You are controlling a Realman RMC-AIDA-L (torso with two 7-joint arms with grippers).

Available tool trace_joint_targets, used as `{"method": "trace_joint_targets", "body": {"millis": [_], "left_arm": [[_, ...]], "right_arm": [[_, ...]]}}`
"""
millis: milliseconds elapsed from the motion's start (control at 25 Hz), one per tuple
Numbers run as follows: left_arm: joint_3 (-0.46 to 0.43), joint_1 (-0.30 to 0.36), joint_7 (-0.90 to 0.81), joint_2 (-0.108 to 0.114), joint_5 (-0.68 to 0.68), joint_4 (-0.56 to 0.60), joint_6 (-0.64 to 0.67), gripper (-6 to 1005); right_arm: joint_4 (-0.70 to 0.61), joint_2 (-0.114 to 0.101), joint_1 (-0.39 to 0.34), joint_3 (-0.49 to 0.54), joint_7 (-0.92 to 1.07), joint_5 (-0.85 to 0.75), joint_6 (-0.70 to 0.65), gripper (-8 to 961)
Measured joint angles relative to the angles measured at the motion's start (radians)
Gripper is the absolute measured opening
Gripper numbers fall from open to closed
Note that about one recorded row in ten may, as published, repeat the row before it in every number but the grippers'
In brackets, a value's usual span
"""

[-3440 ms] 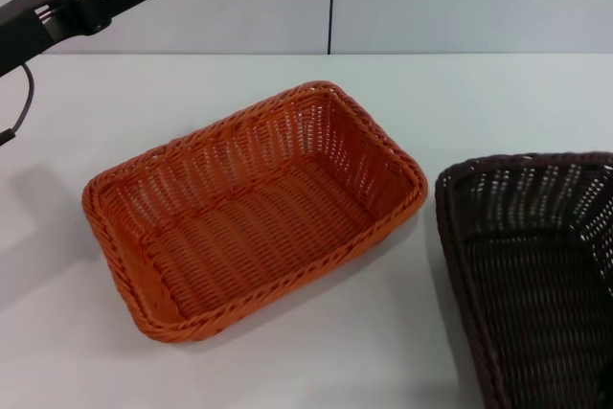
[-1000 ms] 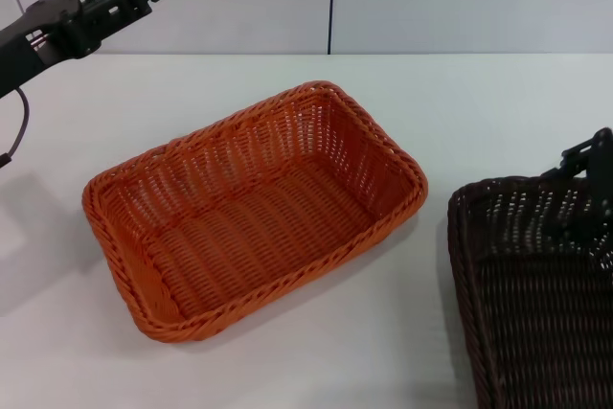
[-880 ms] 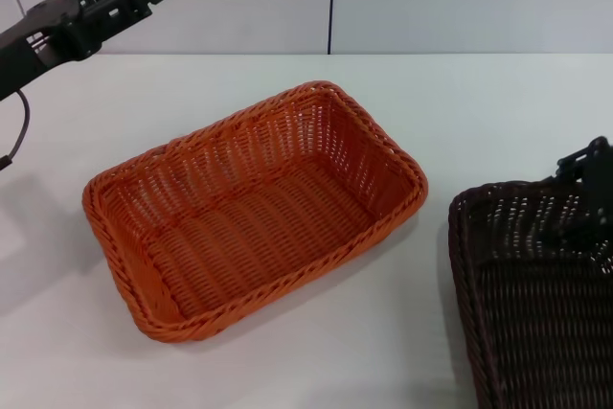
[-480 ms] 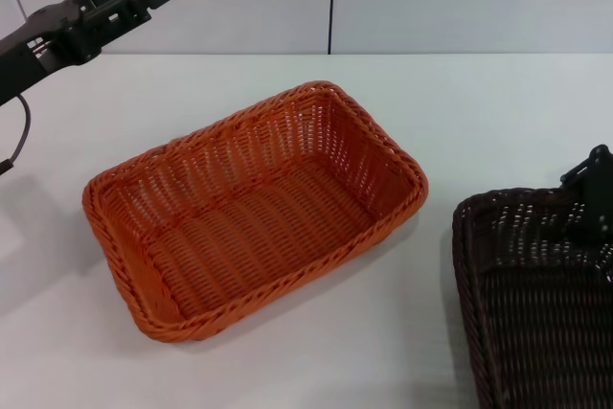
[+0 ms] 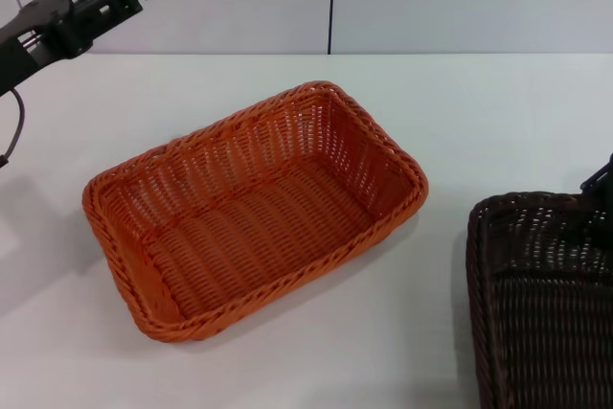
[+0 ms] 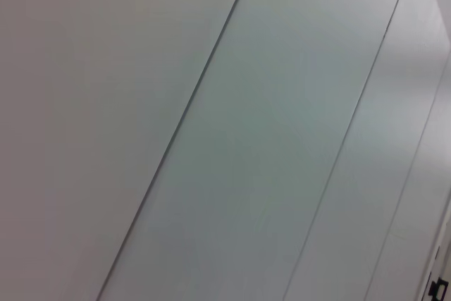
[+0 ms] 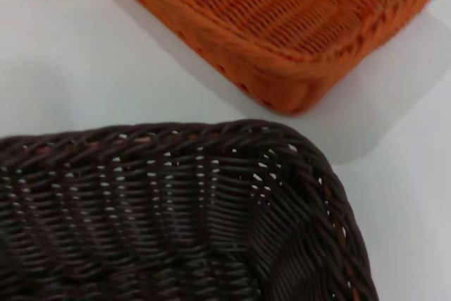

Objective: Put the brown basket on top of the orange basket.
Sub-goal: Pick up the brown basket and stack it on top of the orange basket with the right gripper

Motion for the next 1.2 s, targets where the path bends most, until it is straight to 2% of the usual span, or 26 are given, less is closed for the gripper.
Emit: {"method": "trace_joint_targets", "body": {"millis": [160, 360, 560, 800, 920, 960, 1000, 1160, 1200], "left_arm": [[-0.006, -0.001, 0.0, 0.001, -0.001, 0.0, 0.001, 828], [-0.02, -0.011, 0.0, 0.001, -0.002, 0.0, 0.001, 828], [-0.026, -0.019, 0.001, 0.002, -0.001, -0.001, 0.0, 828], [-0.045, -0.026, 0.011, 0.004, -0.001, -0.001, 0.0, 828], [-0.05, -0.03, 0.014, 0.004, 0.001, -0.001, 0.001, 828], [-0.05, -0.031, 0.016, 0.004, 0.002, -0.001, 0.001, 828], [-0.05, -0.03, 0.018, 0.004, 0.002, -0.002, 0.001, 828], [-0.062, -0.033, 0.025, 0.005, 0.005, -0.003, 0.0, 828], [-0.062, -0.033, 0.025, 0.005, 0.005, -0.003, 0.0, 828]], "right_arm": [[0.004, -0.048, -0.005, 0.047, -0.026, 0.072, -0.132, 261], [0.01, -0.121, -0.026, 0.118, -0.035, 0.179, -0.274, 257], [0.035, -0.15, -0.028, 0.173, -0.035, 0.197, -0.342, 179], [0.04, -0.151, -0.033, 0.232, -0.026, 0.247, -0.355, 171], [0.041, -0.14, -0.048, 0.269, -0.016, 0.321, -0.353, 169], [0.045, -0.127, -0.054, 0.275, -0.011, 0.347, -0.349, 168], [0.045, -0.127, -0.054, 0.275, -0.011, 0.347, -0.349, 168], [0.047, -0.096, -0.057, 0.281, -0.008, 0.382, -0.347, 167], [0.047, -0.096, -0.057, 0.281, -0.008, 0.382, -0.347, 167]]}}
